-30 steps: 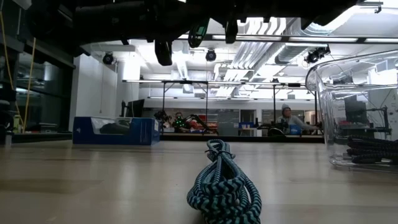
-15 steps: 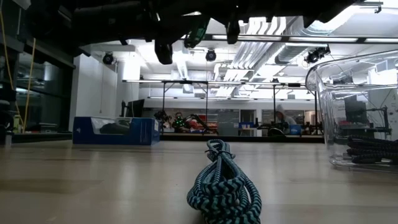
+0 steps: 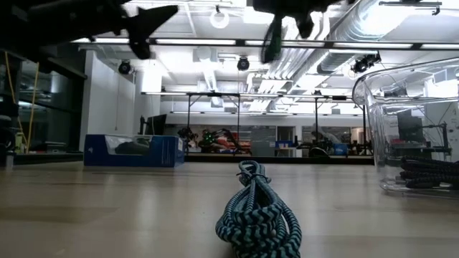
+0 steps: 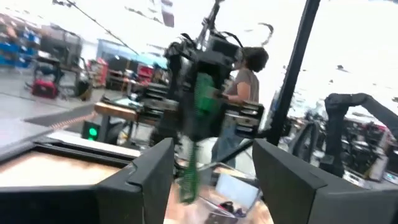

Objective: Pick and place USB-C Cables
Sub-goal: Put the green charger cable into the transparent bin

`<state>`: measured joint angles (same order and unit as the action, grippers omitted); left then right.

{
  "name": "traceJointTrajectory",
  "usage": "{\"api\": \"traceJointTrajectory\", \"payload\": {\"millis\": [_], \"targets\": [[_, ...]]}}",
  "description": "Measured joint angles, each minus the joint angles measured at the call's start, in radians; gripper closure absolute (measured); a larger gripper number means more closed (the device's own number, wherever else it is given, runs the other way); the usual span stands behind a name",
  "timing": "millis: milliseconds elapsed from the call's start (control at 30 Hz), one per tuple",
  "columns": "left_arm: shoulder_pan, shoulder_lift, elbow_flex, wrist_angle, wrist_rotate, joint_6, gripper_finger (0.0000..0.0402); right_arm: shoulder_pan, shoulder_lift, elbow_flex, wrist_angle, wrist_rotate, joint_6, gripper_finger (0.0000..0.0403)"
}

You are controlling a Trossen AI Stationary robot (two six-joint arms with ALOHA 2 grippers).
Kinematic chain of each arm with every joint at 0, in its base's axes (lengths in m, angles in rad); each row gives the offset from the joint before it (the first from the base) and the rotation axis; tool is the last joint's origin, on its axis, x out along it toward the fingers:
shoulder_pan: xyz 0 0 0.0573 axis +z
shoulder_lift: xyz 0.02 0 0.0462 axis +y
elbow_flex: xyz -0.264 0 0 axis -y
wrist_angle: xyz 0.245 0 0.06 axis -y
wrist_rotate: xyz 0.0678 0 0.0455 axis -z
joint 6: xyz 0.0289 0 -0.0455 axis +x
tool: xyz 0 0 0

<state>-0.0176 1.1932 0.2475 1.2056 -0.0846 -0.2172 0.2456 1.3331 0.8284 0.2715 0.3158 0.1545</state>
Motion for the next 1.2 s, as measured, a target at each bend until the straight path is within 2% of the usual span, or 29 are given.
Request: {"api": "traceJointTrajectory", "payload": {"millis": [100, 233, 500, 733, 900, 1000, 1100, 1200], "targets": [[0.008, -0.09, -0.057, -0.004, -0.006, 0.0, 0.0202, 0.034, -0.032, 0.001, -0.065, -0.005, 0.019, 0.0396], [0.01, -0.151, -0.086, -0.013, -0.004, 0.002, 0.0202, 0.06, -0.074, 0.001, -0.208, 0.026, 0.104, 0.0398], [0.009, -0.16, -0.086, -0.02, 0.03, 0.004, 0.0202, 0.126, -0.193, 0.001, -0.447, 0.077, 0.299, 0.0398], [0.009, -0.16, -0.086, -0.02, 0.03, 0.011, 0.0202, 0.27, -0.275, 0.022, -0.58, 0.083, 0.399, 0.04], [0.009, -0.16, -0.086, -0.02, 0.029, 0.008, 0.0202, 0.375, -0.23, 0.155, -0.804, 0.197, 0.525, 0.0401], [0.009, -0.16, -0.086, -0.02, 0.029, 0.008, 0.0202, 0.409, -0.168, 0.277, -0.994, 0.223, 0.638, 0.0401], [0.009, -0.159, -0.086, -0.02, 0.029, 0.011, 0.0202, 0.421, -0.089, 0.399, -1.211, 0.211, 0.78, 0.0401], [0.009, -0.159, -0.086, -0.02, 0.029, 0.011, 0.0202, 0.426, -0.007, 0.487, -1.364, 0.153, 0.877, 0.04]]}}
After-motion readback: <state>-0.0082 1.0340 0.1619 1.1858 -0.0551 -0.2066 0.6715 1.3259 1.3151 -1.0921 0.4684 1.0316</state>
